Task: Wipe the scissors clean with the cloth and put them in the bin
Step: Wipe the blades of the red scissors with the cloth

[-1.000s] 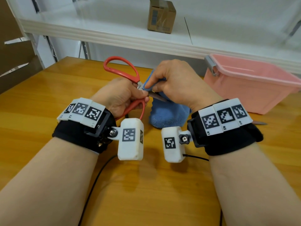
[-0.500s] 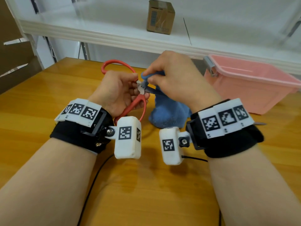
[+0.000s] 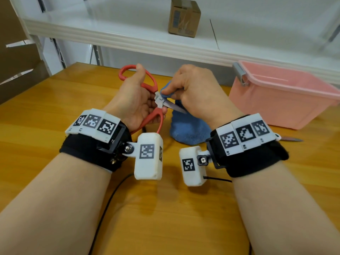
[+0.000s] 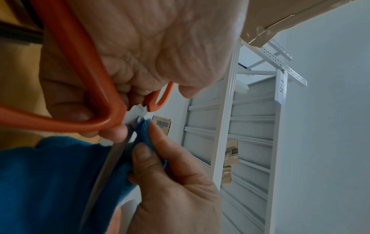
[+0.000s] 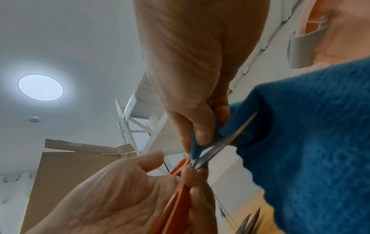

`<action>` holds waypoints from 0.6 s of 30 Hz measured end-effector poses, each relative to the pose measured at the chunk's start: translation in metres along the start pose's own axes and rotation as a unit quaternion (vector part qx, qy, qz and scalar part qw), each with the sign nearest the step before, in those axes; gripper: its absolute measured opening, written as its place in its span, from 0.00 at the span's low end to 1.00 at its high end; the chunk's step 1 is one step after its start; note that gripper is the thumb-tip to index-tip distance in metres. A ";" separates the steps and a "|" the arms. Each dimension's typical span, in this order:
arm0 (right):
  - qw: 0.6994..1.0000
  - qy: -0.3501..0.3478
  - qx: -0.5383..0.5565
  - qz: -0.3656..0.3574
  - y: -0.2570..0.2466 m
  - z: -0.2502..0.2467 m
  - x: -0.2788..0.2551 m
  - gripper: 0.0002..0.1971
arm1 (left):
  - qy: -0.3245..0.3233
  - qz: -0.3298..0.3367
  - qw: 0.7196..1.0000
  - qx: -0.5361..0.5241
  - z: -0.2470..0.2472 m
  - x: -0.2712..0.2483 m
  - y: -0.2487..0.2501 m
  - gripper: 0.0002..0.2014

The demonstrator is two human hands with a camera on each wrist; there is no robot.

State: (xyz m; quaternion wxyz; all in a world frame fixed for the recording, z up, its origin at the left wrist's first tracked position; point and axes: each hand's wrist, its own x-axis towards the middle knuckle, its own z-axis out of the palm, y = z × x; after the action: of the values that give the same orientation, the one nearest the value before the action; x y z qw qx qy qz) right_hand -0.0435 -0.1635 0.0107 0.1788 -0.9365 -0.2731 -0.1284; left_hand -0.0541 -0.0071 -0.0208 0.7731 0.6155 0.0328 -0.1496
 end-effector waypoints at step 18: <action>0.997 0.072 -0.011 0.007 0.008 0.005 0.004 0.09 | 0.048 0.011 0.999 -0.014 0.009 -0.007 0.001 0.22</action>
State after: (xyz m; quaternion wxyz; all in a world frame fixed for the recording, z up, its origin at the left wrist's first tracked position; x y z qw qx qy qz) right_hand -0.0353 -0.1657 0.0056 0.1888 -0.9286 -0.2514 -0.1973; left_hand -0.0616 -0.0145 -0.0162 0.7808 0.6113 0.0652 -0.1114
